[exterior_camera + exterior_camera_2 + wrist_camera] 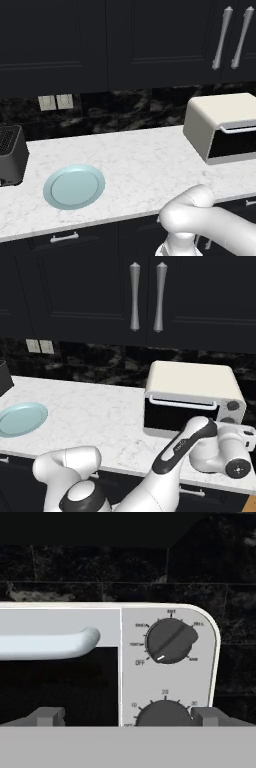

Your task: Pick up the kebab skewer and baguette bread, and place them inside the toaster oven. Close the toaster oven door and start by setting the timer.

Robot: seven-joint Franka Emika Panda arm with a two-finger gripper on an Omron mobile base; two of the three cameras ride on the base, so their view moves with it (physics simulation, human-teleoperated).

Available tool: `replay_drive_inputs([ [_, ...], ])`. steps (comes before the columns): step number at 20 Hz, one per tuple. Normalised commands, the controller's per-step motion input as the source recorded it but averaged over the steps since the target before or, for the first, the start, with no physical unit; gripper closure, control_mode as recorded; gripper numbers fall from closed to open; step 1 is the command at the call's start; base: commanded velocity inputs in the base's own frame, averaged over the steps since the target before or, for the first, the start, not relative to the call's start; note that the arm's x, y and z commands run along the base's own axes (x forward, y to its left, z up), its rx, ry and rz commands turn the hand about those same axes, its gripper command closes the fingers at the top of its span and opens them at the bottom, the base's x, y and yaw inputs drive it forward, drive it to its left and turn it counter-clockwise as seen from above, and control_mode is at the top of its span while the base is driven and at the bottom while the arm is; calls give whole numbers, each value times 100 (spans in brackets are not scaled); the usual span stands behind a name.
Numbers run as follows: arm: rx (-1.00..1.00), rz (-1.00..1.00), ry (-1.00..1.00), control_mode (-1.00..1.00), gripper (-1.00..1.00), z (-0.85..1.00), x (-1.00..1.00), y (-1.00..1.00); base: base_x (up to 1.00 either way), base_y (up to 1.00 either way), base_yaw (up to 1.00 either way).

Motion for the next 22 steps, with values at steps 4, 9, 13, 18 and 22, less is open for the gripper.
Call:
replay_drive_inputs([
  [4,4,0,0,-100,-100,-33,0,-12,0,0,0],
  [9,3,0,0,-100,-100,-8,3,-5,0,0,0],
  [13,2,0,0,-100,-100,0,7,-5,0,0,0],
  [18,1,0,0,-100,-100,-1,0,-13,0,0,0],
  [22,0,0,0,-100,-100,-7,0,-10,0,0,0],
])
